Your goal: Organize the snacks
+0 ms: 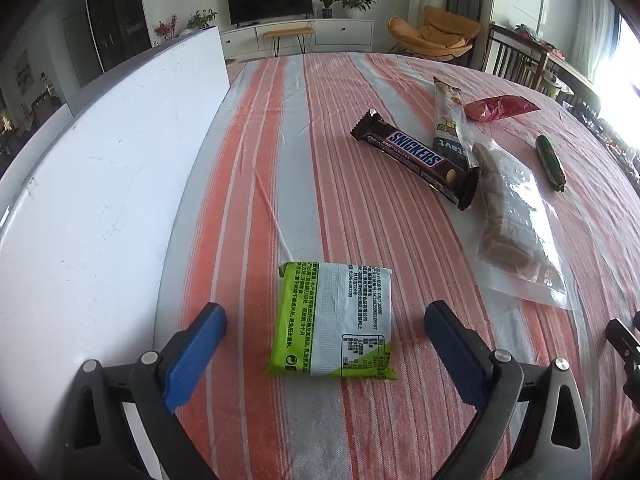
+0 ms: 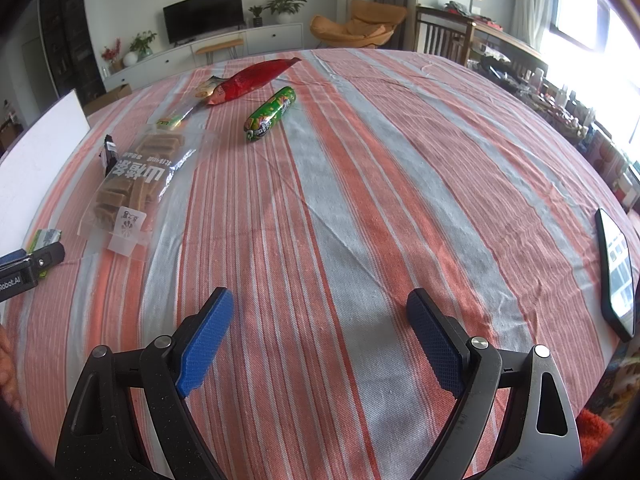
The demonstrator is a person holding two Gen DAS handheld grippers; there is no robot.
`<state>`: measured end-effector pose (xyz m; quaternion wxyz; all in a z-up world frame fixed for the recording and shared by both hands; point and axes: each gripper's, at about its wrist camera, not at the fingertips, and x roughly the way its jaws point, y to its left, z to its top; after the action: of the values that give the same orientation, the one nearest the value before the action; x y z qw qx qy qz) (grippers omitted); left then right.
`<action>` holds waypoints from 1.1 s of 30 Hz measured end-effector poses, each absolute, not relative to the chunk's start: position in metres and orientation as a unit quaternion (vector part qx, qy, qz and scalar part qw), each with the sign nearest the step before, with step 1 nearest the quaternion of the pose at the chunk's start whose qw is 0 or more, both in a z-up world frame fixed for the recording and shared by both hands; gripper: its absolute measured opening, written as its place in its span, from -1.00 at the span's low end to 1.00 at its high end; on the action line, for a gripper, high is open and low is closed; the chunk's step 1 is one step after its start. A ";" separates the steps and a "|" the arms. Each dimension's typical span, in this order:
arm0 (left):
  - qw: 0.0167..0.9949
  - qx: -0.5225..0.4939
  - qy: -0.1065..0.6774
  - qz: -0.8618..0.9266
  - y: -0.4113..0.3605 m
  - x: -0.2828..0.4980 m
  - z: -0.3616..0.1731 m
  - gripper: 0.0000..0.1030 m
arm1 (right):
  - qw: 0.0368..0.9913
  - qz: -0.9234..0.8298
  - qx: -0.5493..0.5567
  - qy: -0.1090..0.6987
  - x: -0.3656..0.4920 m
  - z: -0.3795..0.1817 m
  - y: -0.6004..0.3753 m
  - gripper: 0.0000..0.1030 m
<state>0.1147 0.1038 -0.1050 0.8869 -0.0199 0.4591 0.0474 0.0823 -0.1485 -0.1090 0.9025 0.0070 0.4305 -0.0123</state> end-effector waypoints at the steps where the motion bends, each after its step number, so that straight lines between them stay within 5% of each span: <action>1: 0.887 -0.020 0.458 0.048 0.103 0.114 -0.105 0.95 | 0.902 -0.012 0.007 0.431 0.082 -0.109 -0.149 0.76; 17: 0.875 -0.024 0.483 0.031 0.104 0.119 -0.104 0.94 | 0.898 -0.001 0.017 0.440 0.084 -0.105 -0.152 0.76; 23: 0.882 -0.013 0.472 0.016 0.103 0.115 -0.098 0.32 | 0.869 0.064 0.099 0.480 0.130 -0.077 -0.127 0.73; 25: 0.885 -0.010 0.465 0.014 0.102 0.114 -0.095 -0.05 | 0.856 0.086 0.108 0.499 0.158 -0.073 -0.100 0.73; 33: 0.884 -0.013 0.467 0.009 0.103 0.106 -0.095 -0.06 | 0.841 0.033 0.029 0.540 0.226 -0.104 -0.009 0.82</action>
<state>0.1060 0.1033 -0.0945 0.8844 -0.0130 0.4665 0.0090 0.2257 -0.0086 -0.1040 0.8407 0.0285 0.5397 0.0326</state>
